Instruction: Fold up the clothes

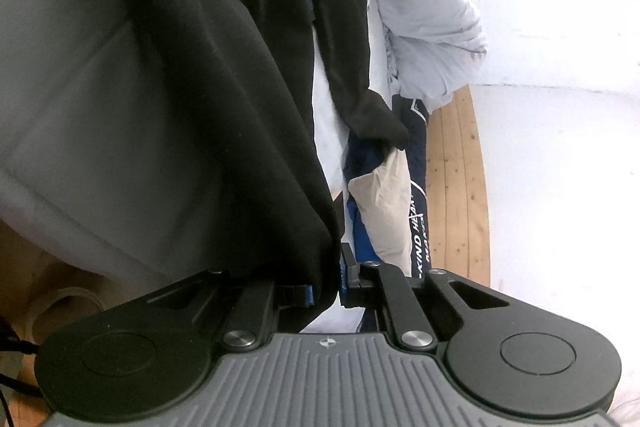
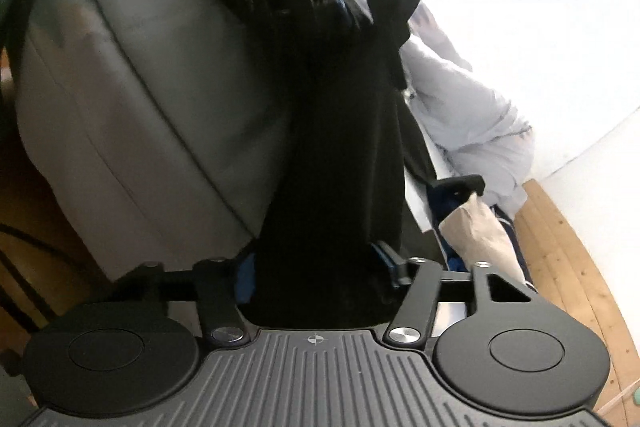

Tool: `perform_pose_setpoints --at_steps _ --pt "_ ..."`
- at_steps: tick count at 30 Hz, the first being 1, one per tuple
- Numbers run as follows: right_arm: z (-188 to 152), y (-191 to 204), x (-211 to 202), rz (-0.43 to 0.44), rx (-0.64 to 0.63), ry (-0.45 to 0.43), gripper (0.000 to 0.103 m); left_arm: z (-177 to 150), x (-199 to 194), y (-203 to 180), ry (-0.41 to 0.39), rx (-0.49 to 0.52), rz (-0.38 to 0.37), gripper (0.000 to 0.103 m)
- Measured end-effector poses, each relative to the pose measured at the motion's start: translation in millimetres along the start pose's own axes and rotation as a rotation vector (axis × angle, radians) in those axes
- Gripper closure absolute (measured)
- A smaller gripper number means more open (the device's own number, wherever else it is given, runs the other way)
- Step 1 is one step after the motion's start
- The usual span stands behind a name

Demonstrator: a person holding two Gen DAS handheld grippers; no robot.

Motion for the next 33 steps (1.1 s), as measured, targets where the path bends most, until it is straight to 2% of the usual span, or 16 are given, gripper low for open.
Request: perform_pose_setpoints --at_steps 1,3,4,6,8,9,10,11,12,13,17,19,23,29,33 --pt "-0.5 -2.7 0.2 0.01 0.012 0.006 0.066 -0.1 -0.2 0.0 0.001 0.004 0.004 0.082" --pt "-1.9 -12.2 -3.4 0.037 0.054 0.014 0.094 0.0 -0.8 -0.1 -0.001 0.015 0.009 0.082" --pt "-2.3 -17.3 -6.9 0.053 0.071 0.011 0.097 0.7 -1.4 0.0 -0.003 0.022 0.017 0.082" --pt "-2.6 -29.7 -17.0 0.088 0.105 -0.004 0.099 2.0 -2.4 0.6 -0.008 0.036 0.033 0.081" --pt "-3.4 -42.6 -26.5 0.109 0.116 -0.019 0.099 3.8 -2.4 1.1 -0.022 0.053 0.055 0.074" --pt "-3.8 -50.2 -30.5 0.119 0.117 -0.022 0.099 4.1 -3.6 2.1 -0.029 0.056 0.064 0.063" --pt "-4.2 -57.7 -34.2 0.127 0.114 -0.025 0.099 4.4 -4.9 3.0 -0.036 0.059 0.073 0.047" --pt "-4.3 -66.1 -38.3 0.127 0.104 -0.032 0.099 4.8 -6.9 3.8 -0.049 0.059 0.081 0.037" --pt "-4.2 -75.1 -42.7 0.124 0.093 -0.04 0.099 5.3 -9.1 4.6 -0.062 0.059 0.091 0.02" --pt "-3.0 -83.4 -47.1 0.124 0.083 -0.051 0.099 7.1 -14.0 5.8 -0.09 0.063 0.108 0.014" --pt "11.9 -114.4 -67.7 0.1 0.028 -0.095 0.099 20.3 -38.6 10.0 -0.208 0.059 0.136 0.011" --pt "18.5 -124.2 -79.2 0.087 0.003 -0.117 0.099 30.2 -55.6 10.6 -0.281 0.052 0.142 0.004" --pt "38.4 -142.6 -89.0 0.077 -0.019 -0.142 0.099 59.6 -97.2 10.4 -0.416 0.025 0.124 0.0" --pt "75.7 -175.9 -101.7 0.053 -0.027 -0.178 0.099 96.8 -150.6 13.0 -0.529 -0.04 0.056 0.0" --pt "97.5 -195.6 -108.5 0.025 -0.033 -0.198 0.099 119.9 -179.7 17.7 -0.584 -0.072 0.062 0.0"
Point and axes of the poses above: each gripper's, at about its wrist camera, not at the fingertips, and x roughly the way its jaws point, y to its left, z to its top, the point moved 6 cm from there along x, roughly the way its jaws point, and after that the axes turned 1 degree about -x, right-handed, at the moved point
